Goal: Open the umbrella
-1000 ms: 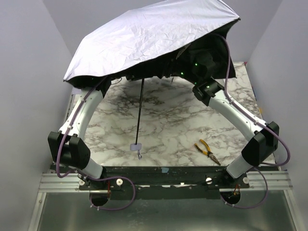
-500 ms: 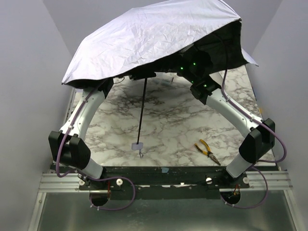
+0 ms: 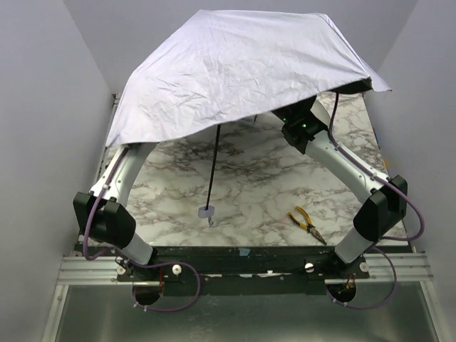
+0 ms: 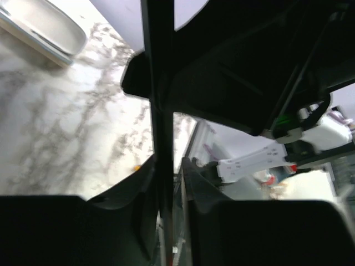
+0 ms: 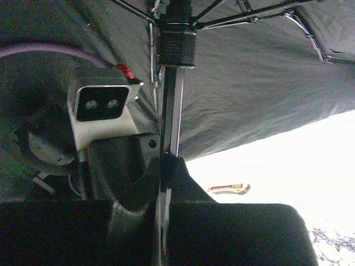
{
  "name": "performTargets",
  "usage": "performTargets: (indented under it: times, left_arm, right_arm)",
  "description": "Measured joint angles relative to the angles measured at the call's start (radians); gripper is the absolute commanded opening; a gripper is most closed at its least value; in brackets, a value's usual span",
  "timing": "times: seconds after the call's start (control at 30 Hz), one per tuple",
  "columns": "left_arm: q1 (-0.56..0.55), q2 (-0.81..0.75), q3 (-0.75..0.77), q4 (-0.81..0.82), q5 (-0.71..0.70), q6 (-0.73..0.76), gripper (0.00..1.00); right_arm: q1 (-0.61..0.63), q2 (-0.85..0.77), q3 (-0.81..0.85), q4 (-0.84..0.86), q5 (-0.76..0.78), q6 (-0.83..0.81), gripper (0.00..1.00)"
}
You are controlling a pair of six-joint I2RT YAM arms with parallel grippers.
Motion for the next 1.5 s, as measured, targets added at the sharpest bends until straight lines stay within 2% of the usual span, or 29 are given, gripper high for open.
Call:
performTargets:
  times: [0.07,0.13,0.2,0.47,0.9,1.13,1.33,1.4,1.5]
  left_arm:
    - [-0.002,0.003,0.018,-0.018,0.0,0.031,0.56]
    - [-0.003,0.002,0.026,-0.035,0.009,0.058,0.86]
    - [-0.004,-0.003,0.027,-0.052,0.016,0.092,0.98]
    - [-0.002,-0.022,0.023,-0.2,0.023,0.252,0.99]
    - [-0.002,-0.161,-0.106,-0.496,-0.021,0.724,0.98]
    - [0.023,-0.214,-0.172,-0.546,-0.065,0.832,0.99]
    - [0.101,-0.247,-0.24,-0.548,-0.094,0.854,0.98]
    - [0.128,-0.255,-0.26,-0.548,-0.109,0.855,0.99]
    - [0.154,-0.258,-0.27,-0.542,-0.127,0.855,0.98]
  right_arm:
    - [-0.005,0.0,0.01,0.0,0.002,0.008,0.01]
    - [-0.023,0.0,0.017,-0.001,0.013,0.007,0.01]
    - [-0.054,0.0,0.023,-0.002,0.032,0.012,0.01]
    - [-0.226,-0.001,0.04,0.005,0.148,0.066,0.01]
    - [-0.492,-0.041,-0.119,0.201,0.204,-0.018,0.01]
    - [-0.596,-0.066,-0.263,0.278,0.205,-0.076,0.01]
    - [-0.617,-0.1,-0.411,0.348,0.204,-0.152,0.01]
    - [-0.616,-0.114,-0.457,0.37,0.193,-0.175,0.12]
    - [-0.616,-0.135,-0.51,0.386,0.176,-0.204,0.36]
